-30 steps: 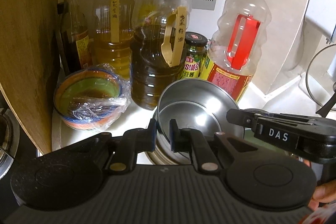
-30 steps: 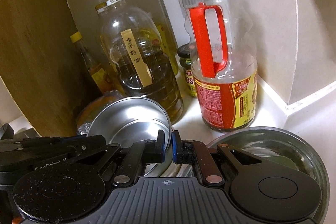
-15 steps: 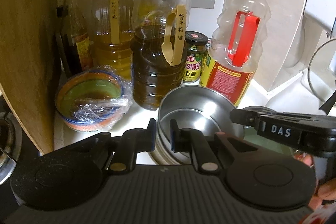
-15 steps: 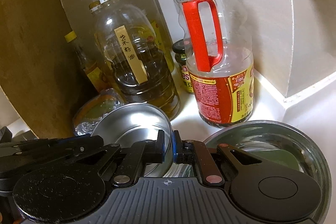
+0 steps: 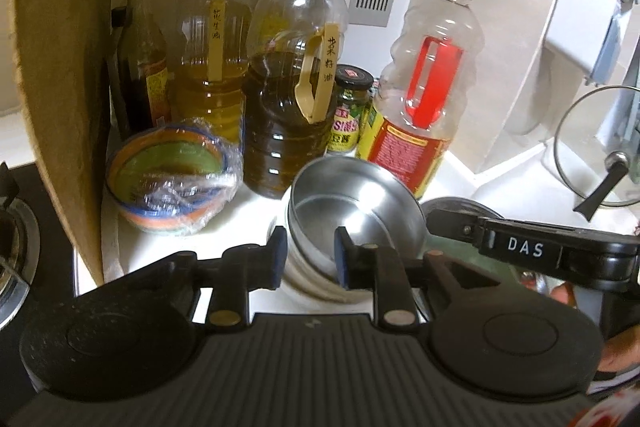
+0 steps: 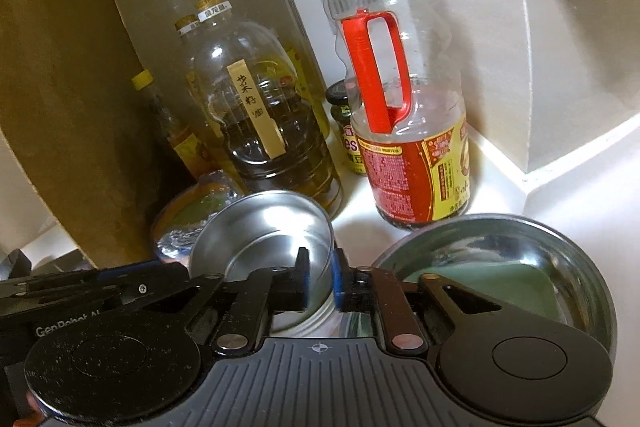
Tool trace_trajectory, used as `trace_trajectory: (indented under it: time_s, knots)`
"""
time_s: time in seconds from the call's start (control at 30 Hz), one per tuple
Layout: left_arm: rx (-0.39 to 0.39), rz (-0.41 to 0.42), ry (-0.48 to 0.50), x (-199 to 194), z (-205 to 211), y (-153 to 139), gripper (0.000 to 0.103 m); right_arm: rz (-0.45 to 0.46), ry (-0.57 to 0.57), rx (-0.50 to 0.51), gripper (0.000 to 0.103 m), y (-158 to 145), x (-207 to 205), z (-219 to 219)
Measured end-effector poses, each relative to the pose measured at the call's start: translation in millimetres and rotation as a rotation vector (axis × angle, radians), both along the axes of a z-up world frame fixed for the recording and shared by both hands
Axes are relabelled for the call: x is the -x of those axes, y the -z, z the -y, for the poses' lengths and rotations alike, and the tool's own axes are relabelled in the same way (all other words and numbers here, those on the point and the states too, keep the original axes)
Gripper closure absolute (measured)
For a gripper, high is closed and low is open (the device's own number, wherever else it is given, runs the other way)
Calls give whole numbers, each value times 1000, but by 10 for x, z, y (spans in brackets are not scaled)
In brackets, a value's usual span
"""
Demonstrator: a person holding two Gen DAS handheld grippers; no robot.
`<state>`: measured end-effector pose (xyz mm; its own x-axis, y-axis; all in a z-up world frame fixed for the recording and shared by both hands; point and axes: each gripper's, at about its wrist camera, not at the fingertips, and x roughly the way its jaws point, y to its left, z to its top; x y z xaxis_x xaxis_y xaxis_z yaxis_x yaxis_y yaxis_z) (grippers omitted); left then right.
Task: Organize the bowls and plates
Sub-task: 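Carry the steel pot with both grippers over the stacked bowls and lower it, then open both grippers to release the steel pot and pull them back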
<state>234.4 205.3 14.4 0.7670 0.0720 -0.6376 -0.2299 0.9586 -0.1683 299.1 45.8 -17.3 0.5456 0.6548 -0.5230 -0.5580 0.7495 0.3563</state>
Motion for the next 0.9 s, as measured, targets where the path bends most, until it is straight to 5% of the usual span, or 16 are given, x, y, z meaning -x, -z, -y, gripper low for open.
trace_trajectory:
  time_s: [0.07,0.1,0.47,0.9]
  knots:
    - [9,-14,3,100,-7,-7,74,1,8,-10,52,-11,89,61]
    - [12,-20,3,150,-10,-8,74,5,13,-17,48,-15,134,92]
    - [39,-117,8,740,-33,100,73,-34,13,-24,38,-8,765,361]
    - [28,-215,51,1227,135,317,73,-118,10,109,33,300,1319,482]
